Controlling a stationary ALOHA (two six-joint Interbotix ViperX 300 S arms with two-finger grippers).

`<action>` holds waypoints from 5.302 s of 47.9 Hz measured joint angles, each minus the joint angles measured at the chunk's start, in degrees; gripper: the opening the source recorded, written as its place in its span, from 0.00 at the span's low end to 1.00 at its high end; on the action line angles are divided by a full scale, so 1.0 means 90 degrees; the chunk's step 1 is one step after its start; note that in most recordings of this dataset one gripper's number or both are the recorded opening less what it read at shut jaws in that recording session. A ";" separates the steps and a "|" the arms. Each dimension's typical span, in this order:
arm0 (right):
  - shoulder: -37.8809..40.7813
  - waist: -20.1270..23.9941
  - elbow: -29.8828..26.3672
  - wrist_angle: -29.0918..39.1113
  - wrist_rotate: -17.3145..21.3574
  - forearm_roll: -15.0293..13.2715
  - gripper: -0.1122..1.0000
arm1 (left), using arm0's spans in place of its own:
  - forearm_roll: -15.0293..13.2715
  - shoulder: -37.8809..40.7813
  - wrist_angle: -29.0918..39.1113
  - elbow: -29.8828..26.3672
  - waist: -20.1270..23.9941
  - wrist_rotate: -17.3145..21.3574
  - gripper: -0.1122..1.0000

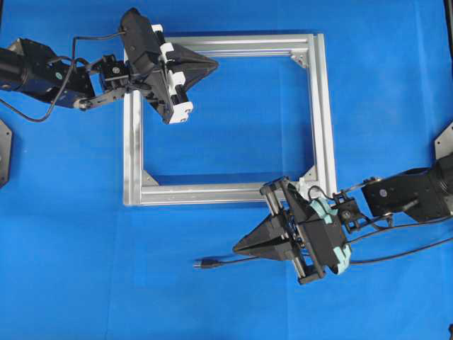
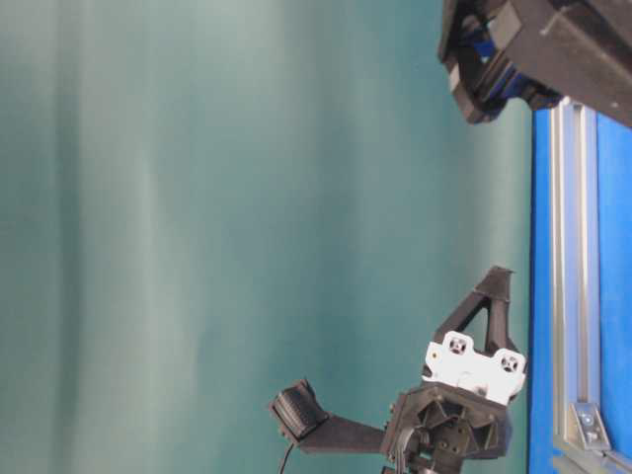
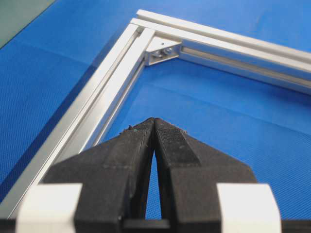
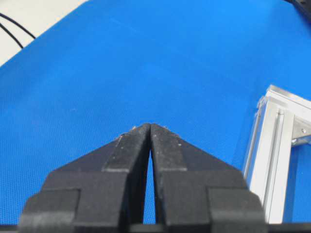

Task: Insert the wire through the string loop located on the right side.
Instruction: 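Open the right gripper and lower it over the black USB cable, then close the right gripper on the black cable just below the USB plug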

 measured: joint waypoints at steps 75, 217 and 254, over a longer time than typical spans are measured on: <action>0.0889 0.0459 -0.0391 0.0576 0.0596 0.1211 0.87 | 0.0098 -0.0264 0.0371 0.0000 0.0049 0.0010 0.10; -0.0400 0.0557 -0.0605 0.1797 0.0225 0.1494 0.07 | 0.0098 -0.0264 0.0342 -0.0010 0.0059 0.0010 0.10; -0.0400 0.0557 -0.0605 0.1797 0.0225 0.1494 0.07 | 0.0098 -0.0264 0.0342 -0.0010 0.0059 0.0010 0.10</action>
